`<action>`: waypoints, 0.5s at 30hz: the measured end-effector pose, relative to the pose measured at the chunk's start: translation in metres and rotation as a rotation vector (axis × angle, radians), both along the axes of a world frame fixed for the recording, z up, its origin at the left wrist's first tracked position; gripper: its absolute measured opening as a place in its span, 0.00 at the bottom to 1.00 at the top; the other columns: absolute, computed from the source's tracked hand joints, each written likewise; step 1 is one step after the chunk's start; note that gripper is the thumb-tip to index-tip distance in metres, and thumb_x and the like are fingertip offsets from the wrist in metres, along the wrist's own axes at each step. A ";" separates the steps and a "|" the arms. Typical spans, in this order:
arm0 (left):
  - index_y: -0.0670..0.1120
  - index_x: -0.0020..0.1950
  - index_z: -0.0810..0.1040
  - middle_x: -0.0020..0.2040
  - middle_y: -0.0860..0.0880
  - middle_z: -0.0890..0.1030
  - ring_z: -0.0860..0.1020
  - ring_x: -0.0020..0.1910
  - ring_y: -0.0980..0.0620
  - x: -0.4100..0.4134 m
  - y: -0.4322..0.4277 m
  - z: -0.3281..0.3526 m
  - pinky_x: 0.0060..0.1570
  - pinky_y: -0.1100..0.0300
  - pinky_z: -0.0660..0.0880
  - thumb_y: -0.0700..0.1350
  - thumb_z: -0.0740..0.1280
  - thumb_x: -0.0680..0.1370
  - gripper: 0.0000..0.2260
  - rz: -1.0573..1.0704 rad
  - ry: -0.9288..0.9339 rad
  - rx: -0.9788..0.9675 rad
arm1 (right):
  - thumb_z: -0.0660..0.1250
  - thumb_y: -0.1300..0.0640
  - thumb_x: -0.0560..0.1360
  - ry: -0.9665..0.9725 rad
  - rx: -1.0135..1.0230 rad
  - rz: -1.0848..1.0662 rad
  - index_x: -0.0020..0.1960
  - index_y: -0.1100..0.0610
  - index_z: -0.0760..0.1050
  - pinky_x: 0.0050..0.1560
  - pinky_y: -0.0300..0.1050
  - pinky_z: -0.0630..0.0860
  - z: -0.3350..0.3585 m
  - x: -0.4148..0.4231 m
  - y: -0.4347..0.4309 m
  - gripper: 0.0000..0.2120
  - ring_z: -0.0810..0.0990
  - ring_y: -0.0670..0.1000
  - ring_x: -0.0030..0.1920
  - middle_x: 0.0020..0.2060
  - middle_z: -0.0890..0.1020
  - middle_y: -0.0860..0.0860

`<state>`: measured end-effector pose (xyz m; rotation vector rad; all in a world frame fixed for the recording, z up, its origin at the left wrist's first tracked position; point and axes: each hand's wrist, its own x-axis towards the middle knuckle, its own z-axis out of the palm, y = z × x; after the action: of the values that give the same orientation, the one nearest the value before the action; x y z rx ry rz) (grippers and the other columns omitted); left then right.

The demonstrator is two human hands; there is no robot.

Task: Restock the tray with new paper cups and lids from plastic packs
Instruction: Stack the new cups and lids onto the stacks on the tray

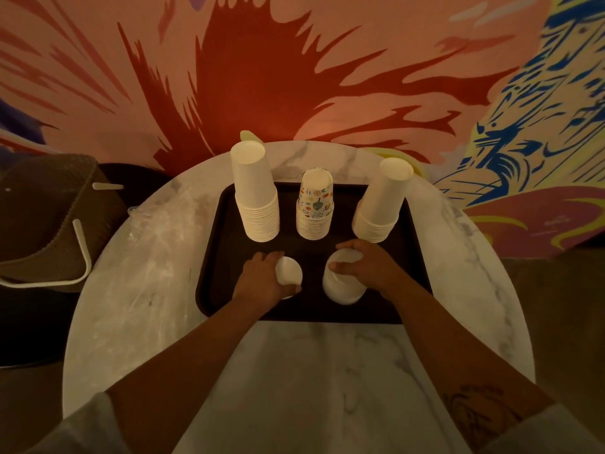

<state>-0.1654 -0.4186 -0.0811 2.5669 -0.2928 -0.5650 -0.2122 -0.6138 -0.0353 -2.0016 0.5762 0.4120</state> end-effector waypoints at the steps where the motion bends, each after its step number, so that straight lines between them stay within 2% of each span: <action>1: 0.50 0.72 0.63 0.69 0.45 0.67 0.65 0.68 0.43 0.000 0.000 -0.001 0.65 0.47 0.69 0.56 0.74 0.68 0.37 0.007 -0.005 -0.006 | 0.72 0.52 0.70 0.005 -0.006 0.001 0.66 0.52 0.70 0.57 0.44 0.67 0.000 0.000 0.000 0.25 0.68 0.54 0.66 0.67 0.69 0.52; 3: 0.48 0.70 0.66 0.67 0.46 0.68 0.67 0.67 0.45 0.001 0.002 -0.001 0.63 0.49 0.70 0.57 0.73 0.68 0.34 0.061 -0.064 -0.034 | 0.72 0.51 0.70 -0.038 -0.050 -0.038 0.65 0.54 0.70 0.58 0.44 0.68 0.002 0.002 0.000 0.26 0.70 0.53 0.65 0.66 0.72 0.52; 5: 0.46 0.63 0.72 0.62 0.46 0.73 0.72 0.61 0.47 0.005 0.005 0.002 0.55 0.55 0.72 0.57 0.73 0.68 0.29 0.210 -0.206 -0.116 | 0.73 0.51 0.69 -0.227 -0.134 -0.176 0.62 0.56 0.72 0.57 0.42 0.70 0.008 0.006 0.002 0.24 0.73 0.50 0.59 0.60 0.75 0.52; 7: 0.44 0.57 0.72 0.57 0.45 0.74 0.73 0.56 0.46 0.013 0.007 0.013 0.49 0.59 0.70 0.56 0.74 0.67 0.26 0.405 -0.363 -0.246 | 0.73 0.52 0.69 -0.448 -0.198 -0.294 0.61 0.56 0.71 0.56 0.43 0.74 0.016 0.016 0.006 0.23 0.74 0.47 0.53 0.54 0.76 0.51; 9: 0.42 0.61 0.69 0.60 0.43 0.72 0.72 0.60 0.45 0.029 0.009 0.027 0.54 0.58 0.70 0.56 0.75 0.66 0.30 0.542 -0.471 -0.336 | 0.74 0.54 0.69 -0.575 -0.244 -0.265 0.65 0.56 0.67 0.55 0.40 0.73 0.024 0.031 0.012 0.27 0.74 0.48 0.55 0.58 0.74 0.52; 11: 0.45 0.68 0.64 0.67 0.45 0.68 0.68 0.66 0.45 0.051 0.011 0.041 0.64 0.52 0.70 0.58 0.76 0.64 0.38 0.589 -0.483 -0.394 | 0.73 0.57 0.70 -0.602 -0.347 -0.147 0.71 0.52 0.61 0.56 0.38 0.69 0.029 0.049 0.017 0.34 0.71 0.51 0.62 0.66 0.68 0.54; 13: 0.49 0.72 0.59 0.71 0.48 0.65 0.67 0.69 0.47 0.073 0.012 0.054 0.67 0.48 0.68 0.58 0.77 0.61 0.45 0.533 -0.444 -0.441 | 0.72 0.59 0.70 -0.551 -0.410 -0.035 0.74 0.47 0.54 0.62 0.45 0.71 0.030 0.066 0.019 0.40 0.68 0.54 0.67 0.71 0.61 0.56; 15: 0.51 0.73 0.57 0.72 0.49 0.65 0.66 0.70 0.47 0.090 0.012 0.063 0.67 0.49 0.67 0.55 0.79 0.60 0.47 0.428 -0.379 -0.483 | 0.72 0.61 0.70 -0.474 -0.384 0.044 0.74 0.45 0.54 0.64 0.50 0.72 0.027 0.080 0.021 0.41 0.70 0.56 0.67 0.72 0.58 0.56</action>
<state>-0.0750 -0.4067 -0.0182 2.1490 0.0062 0.1421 -0.1324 -0.5925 -0.0087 -2.3746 0.3258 -0.1674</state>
